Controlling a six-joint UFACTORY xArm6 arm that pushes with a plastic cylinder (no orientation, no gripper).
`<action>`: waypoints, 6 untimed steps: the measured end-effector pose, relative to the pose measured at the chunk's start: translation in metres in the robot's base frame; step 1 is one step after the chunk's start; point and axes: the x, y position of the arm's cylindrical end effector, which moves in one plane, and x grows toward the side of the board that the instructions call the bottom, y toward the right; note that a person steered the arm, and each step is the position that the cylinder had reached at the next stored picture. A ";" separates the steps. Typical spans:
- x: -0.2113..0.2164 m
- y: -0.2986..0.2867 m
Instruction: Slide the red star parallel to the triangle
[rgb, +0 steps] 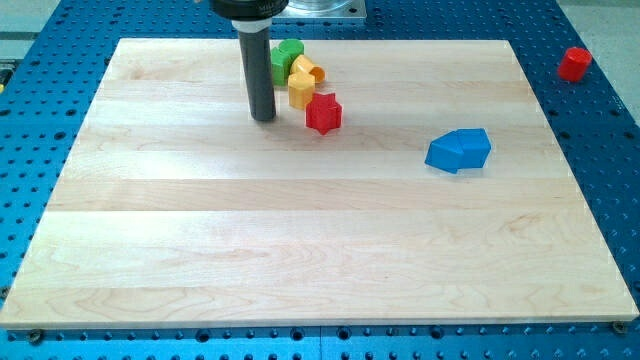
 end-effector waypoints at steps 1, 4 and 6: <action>0.005 0.076; 0.042 0.058; 0.075 0.075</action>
